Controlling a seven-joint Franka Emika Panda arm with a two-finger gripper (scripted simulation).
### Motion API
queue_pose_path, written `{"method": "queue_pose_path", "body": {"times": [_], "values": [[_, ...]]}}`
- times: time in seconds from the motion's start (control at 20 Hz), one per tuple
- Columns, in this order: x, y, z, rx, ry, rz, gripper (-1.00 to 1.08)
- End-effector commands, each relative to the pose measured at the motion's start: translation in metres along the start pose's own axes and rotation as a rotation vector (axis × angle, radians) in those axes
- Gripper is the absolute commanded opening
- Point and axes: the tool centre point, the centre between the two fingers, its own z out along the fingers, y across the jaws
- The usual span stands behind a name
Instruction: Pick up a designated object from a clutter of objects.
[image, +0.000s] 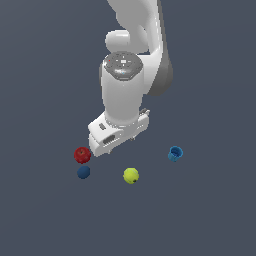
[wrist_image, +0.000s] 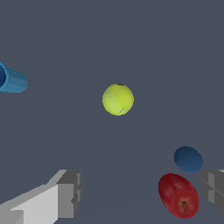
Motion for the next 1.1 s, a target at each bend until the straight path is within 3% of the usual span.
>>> {"method": "queue_pose_path", "body": {"times": [0.0,0.65,1.05], "values": [[0.009,0.001,0.013,-0.001,0.003,-0.08,1.0],[0.05,-0.001,0.081,0.005,0.035,-0.474,1.0],[0.065,-0.004,0.107,0.009,0.056,-0.622,1.0]]}}
